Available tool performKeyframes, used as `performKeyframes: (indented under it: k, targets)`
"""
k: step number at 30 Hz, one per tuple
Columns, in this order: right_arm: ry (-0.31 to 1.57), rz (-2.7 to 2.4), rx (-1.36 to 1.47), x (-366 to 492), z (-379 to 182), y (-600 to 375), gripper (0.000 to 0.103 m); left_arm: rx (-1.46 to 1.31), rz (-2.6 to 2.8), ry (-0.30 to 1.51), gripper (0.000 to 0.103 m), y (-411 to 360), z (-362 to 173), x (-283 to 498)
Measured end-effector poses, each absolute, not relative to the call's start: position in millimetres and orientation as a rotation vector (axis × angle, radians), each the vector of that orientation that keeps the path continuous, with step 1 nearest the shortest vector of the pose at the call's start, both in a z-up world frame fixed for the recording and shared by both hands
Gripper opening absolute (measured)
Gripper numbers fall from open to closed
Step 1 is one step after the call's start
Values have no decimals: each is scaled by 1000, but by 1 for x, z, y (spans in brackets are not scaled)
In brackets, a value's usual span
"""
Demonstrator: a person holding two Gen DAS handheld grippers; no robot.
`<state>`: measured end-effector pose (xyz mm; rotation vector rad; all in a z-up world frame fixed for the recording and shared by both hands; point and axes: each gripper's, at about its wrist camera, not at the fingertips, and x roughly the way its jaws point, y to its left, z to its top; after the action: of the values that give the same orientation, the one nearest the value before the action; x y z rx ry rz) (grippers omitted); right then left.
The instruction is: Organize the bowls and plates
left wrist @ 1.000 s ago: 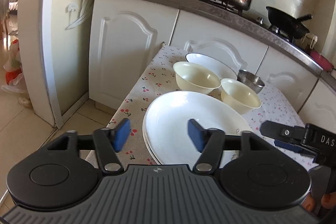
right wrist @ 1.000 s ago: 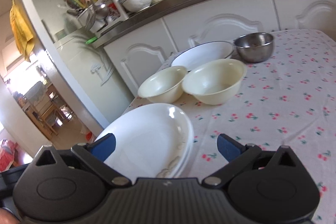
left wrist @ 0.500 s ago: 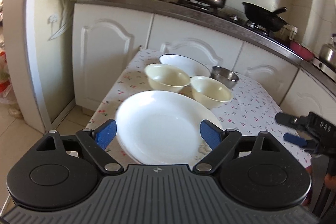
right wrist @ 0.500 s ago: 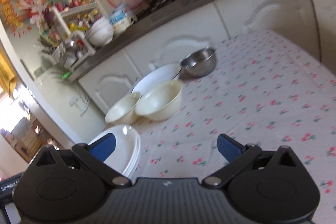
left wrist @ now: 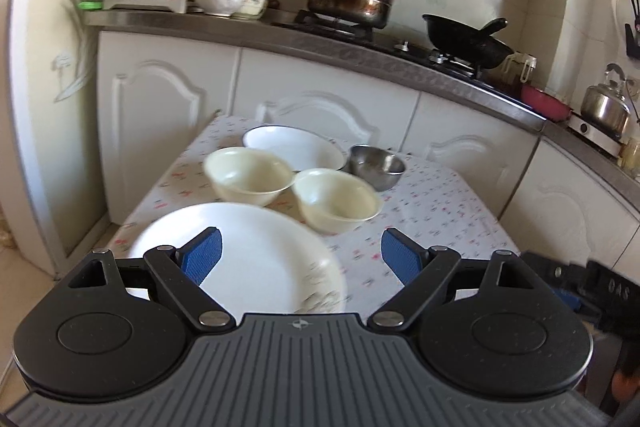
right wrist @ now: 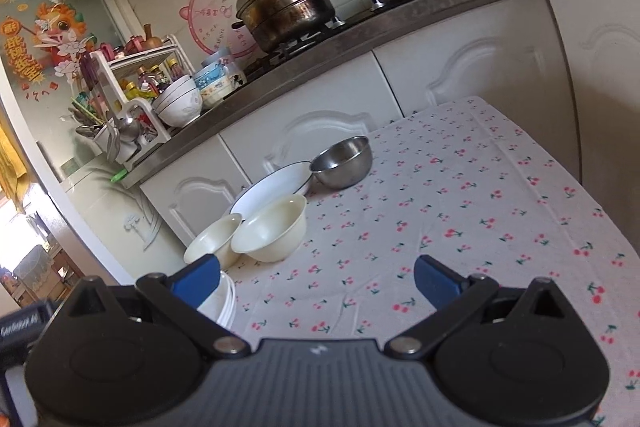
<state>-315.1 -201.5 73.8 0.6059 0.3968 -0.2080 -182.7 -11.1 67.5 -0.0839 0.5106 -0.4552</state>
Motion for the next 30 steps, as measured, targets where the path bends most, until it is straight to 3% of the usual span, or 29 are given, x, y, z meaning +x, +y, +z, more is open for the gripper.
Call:
performKeyframes:
  k: [12,27,30]
  targets:
    - [419,-277,701,-321,65,-231,102,-160,-447,462,103,-48,58,-120]
    - [436,-77,732,-247,66,-215,102,-288,-196,530,103,10,46,-27]
    - [448,-9,744,-220,69,-209,102,-316,-179,574,97,18,39,-15]
